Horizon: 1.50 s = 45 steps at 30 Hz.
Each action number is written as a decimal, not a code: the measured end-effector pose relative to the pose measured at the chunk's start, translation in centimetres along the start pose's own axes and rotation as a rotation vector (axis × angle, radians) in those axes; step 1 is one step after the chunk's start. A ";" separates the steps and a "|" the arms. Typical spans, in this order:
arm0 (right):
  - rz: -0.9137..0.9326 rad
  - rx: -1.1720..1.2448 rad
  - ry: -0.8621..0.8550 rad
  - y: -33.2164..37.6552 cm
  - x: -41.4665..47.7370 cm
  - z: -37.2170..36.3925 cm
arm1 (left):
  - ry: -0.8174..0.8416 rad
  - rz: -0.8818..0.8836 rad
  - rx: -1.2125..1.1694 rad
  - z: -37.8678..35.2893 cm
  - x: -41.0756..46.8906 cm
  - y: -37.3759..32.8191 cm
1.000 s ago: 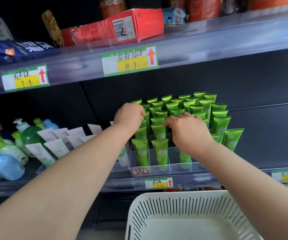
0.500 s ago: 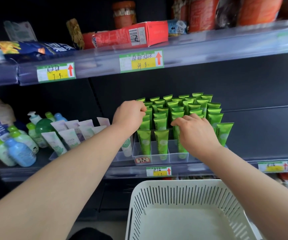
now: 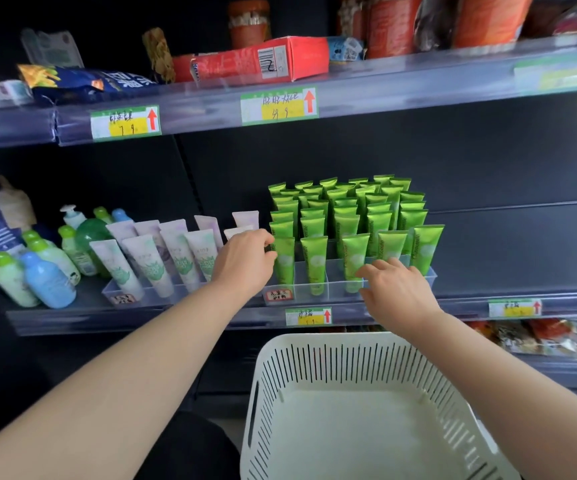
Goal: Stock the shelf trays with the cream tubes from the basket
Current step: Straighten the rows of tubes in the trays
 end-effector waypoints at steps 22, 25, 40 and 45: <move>-0.074 -0.022 0.110 -2.0 -0.7 -3.8 | 0.304 0.172 0.153 -5.3 -2.9 -0.1; -0.067 -0.024 0.109 -2.1 -0.8 -4.0 | 0.272 0.178 0.129 -5.6 -2.8 -0.3; -0.052 -0.005 0.079 -2.6 -1.1 -4.6 | 0.188 0.292 0.086 -6.3 -2.9 -1.1; -0.047 -0.007 0.074 -2.8 -1.2 -4.5 | 0.205 0.268 0.121 -6.4 -2.7 -1.4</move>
Point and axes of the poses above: each hand's wrist, its own x-axis towards the middle knuckle, its own z-axis out of the back of the hand, y = z × x, the point moved 1 cm from there along x, towards the middle knuckle, and after that the axes turned 11 degrees about -z, right-handed, at the moved point
